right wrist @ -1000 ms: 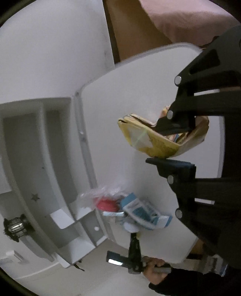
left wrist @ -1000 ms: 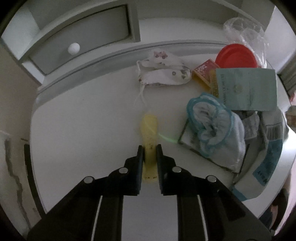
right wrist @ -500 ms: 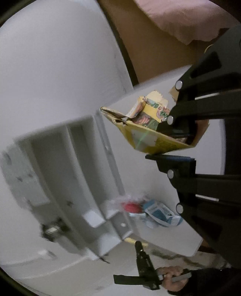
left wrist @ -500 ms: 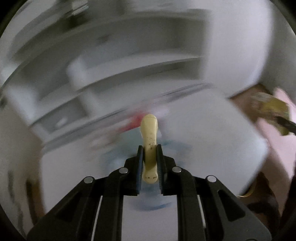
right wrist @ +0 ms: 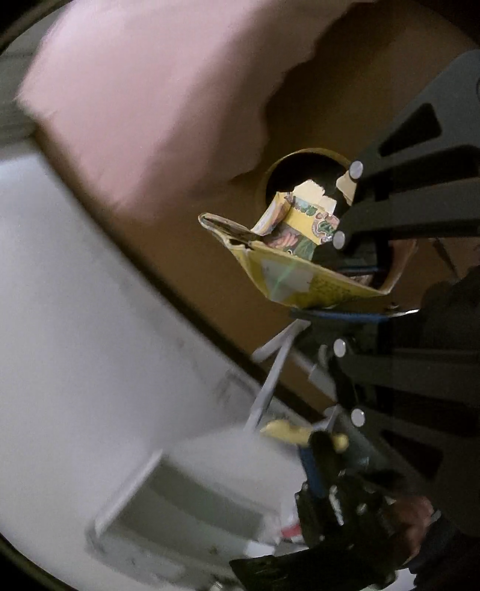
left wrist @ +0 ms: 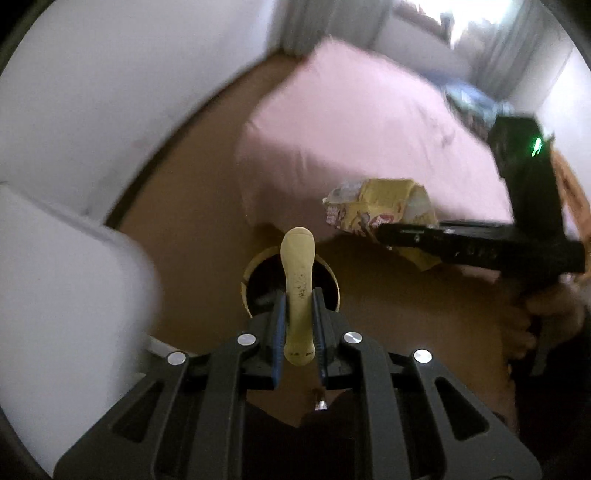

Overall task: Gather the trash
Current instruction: 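Carry both items over the bin and open both tools to drop them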

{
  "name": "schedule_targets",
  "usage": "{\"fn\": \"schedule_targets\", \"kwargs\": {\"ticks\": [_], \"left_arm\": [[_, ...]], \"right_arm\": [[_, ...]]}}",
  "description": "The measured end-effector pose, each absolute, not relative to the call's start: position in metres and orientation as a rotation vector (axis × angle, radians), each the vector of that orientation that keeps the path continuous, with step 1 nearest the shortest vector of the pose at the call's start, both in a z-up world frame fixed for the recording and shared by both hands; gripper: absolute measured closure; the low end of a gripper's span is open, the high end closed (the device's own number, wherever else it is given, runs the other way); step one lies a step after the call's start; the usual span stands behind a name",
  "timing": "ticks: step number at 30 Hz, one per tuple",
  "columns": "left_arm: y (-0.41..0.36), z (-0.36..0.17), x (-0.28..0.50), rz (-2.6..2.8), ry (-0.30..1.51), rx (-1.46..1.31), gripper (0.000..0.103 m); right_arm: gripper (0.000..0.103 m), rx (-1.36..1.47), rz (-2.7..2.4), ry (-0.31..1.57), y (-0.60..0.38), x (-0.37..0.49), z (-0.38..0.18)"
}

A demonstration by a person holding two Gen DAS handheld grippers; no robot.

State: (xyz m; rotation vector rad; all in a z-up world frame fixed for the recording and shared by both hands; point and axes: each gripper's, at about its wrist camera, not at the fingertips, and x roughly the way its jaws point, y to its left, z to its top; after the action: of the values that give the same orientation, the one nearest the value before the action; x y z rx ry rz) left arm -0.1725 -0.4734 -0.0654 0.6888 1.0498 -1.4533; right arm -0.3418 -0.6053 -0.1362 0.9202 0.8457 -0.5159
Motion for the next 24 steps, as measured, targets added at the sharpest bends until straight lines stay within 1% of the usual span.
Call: {"fn": "schedule_targets", "kwargs": {"ticks": [2,6,12,15,16,17,18,19,20,21,22,24], "left_arm": [[-0.496,-0.100,-0.186,-1.464,1.108,0.731,0.090],[-0.530,-0.152,-0.193,-1.450,1.202,0.786,0.090],[-0.568,-0.178,-0.185,-1.462,1.230,0.782,0.090],[-0.567,-0.186,-0.182,-1.463,1.237,0.770,0.088],[-0.570,-0.186,-0.183,-1.458,1.232,0.773,0.084],[-0.571,-0.182,-0.183,-1.453,1.229,0.774,0.070],[-0.570,-0.180,-0.183,-1.449,1.223,0.772,0.053],[-0.571,-0.180,-0.180,-1.444,1.208,0.765,0.048],[-0.571,-0.178,-0.180,-1.438,1.193,0.767,0.045],[-0.572,-0.176,-0.181,-1.436,1.177,0.775,0.044],[-0.570,-0.169,-0.184,-1.441,1.159,0.783,0.043],[-0.567,-0.156,-0.187,-1.451,1.129,0.785,0.038]], "right_arm": [[0.088,0.980,-0.522,0.878,-0.616,-0.350,-0.162],[0.088,1.042,-0.530,0.923,-0.633,-0.356,-0.196],[0.088,1.067,-0.514,0.955,-0.653,-0.344,-0.215],[0.088,1.073,-0.512,0.957,-0.661,-0.342,-0.219],[0.086,1.079,-0.511,0.958,-0.665,-0.339,-0.222],[0.082,1.085,-0.512,0.969,-0.669,-0.335,-0.225],[0.078,1.086,-0.512,0.973,-0.672,-0.336,-0.227],[0.065,1.084,-0.521,0.979,-0.674,-0.333,-0.228],[0.051,1.074,-0.530,0.972,-0.676,-0.332,-0.225],[0.047,1.060,-0.530,0.964,-0.676,-0.329,-0.221],[0.044,1.052,-0.526,0.961,-0.677,-0.327,-0.218],[0.043,1.036,-0.524,0.965,-0.678,-0.323,-0.210]]}}
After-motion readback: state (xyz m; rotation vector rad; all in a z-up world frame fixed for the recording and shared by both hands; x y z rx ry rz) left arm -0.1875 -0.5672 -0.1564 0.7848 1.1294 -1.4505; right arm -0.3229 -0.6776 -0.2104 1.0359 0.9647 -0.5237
